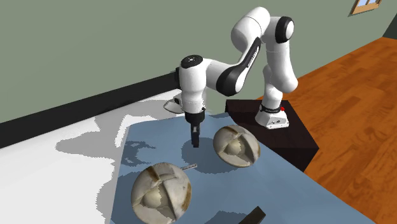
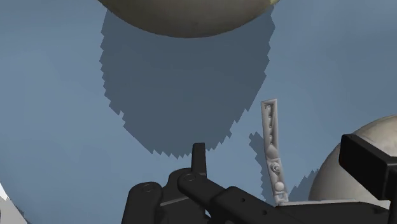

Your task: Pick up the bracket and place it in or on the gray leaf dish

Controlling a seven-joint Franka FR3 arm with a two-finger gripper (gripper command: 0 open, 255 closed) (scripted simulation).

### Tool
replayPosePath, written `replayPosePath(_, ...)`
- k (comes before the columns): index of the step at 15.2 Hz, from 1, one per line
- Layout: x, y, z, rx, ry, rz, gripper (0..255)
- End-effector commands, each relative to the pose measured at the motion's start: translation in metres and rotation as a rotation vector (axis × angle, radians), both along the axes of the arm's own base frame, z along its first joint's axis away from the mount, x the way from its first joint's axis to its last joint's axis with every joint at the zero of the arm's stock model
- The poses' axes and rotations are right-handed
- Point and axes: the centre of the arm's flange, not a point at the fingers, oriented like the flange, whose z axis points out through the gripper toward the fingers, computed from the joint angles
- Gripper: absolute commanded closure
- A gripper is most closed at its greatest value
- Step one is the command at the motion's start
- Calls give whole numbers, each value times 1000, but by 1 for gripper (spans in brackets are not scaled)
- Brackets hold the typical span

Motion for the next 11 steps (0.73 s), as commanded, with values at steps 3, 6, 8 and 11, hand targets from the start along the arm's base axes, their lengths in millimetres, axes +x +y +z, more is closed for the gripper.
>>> replayPosePath(3, 19, 43, -24, -8, -1, -2, 0)
replayPosePath(6, 19, 44, -35, -8, -1, -2, 0)
replayPosePath(8, 19, 44, -46, -8, -1, -2, 0)
replayPosePath(11, 18, 44, -65, -8, -1, -2, 0)
